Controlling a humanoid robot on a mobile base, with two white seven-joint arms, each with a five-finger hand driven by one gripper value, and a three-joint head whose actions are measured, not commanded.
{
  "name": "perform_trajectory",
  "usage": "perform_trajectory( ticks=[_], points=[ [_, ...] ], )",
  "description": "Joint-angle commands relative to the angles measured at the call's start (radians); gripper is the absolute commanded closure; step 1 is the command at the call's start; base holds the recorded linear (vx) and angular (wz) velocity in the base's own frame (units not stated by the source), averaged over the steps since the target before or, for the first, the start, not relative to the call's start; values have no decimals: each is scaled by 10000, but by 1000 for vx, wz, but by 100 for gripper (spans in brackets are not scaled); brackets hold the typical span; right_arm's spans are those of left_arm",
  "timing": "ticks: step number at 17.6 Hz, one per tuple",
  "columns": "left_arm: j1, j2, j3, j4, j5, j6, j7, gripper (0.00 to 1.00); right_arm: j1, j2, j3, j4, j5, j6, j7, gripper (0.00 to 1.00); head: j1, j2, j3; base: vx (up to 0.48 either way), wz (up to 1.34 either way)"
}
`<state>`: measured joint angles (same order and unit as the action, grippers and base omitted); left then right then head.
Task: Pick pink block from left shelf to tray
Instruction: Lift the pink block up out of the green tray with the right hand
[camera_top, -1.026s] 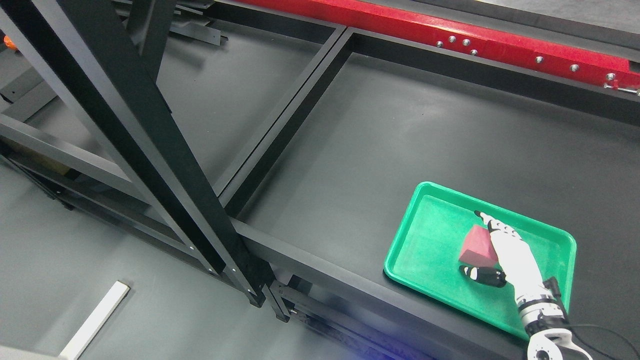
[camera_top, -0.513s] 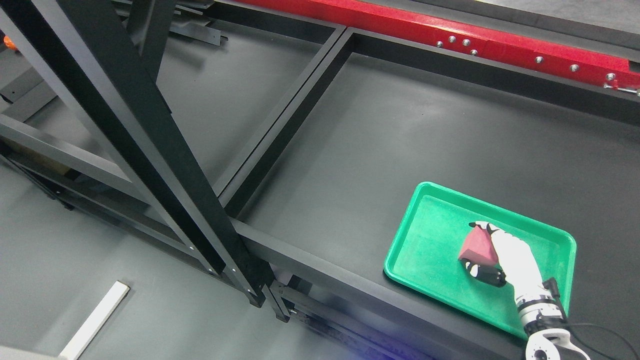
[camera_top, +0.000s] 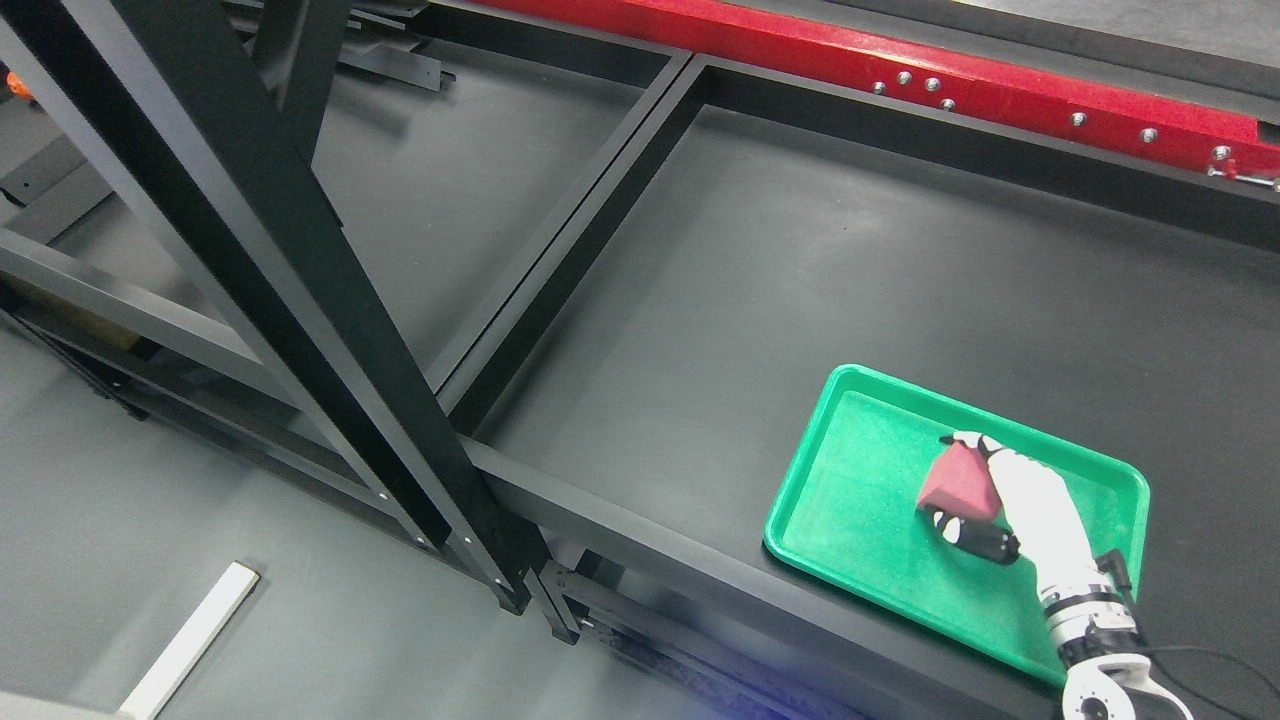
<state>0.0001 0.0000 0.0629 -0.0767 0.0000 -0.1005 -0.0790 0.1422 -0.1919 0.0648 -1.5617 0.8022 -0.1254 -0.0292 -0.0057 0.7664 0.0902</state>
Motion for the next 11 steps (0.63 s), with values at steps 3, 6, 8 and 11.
perform_trajectory(
  ticks=[3, 6, 8, 11],
  points=[
    [91, 175, 0, 0, -15, 8, -8, 0, -41, 292, -847, -581, -245, -464, -1516, 97, 0, 0, 0, 0, 0],
    [91, 175, 0, 0, -15, -8, -8, 0, 97, 584, -1428, -888, -275, -845, -2375, 97, 0, 0, 0, 0, 0],
    [91, 175, 0, 0, -15, -7, -8, 0, 112, 996, -1995, -889, -337, -1168, -2546, 97, 0, 0, 0, 0, 0],
    [91, 175, 0, 0, -15, -8, -8, 0, 67, 1489, -2228, -904, -506, -1369, -2546, 97, 0, 0, 0, 0, 4]
  ],
)
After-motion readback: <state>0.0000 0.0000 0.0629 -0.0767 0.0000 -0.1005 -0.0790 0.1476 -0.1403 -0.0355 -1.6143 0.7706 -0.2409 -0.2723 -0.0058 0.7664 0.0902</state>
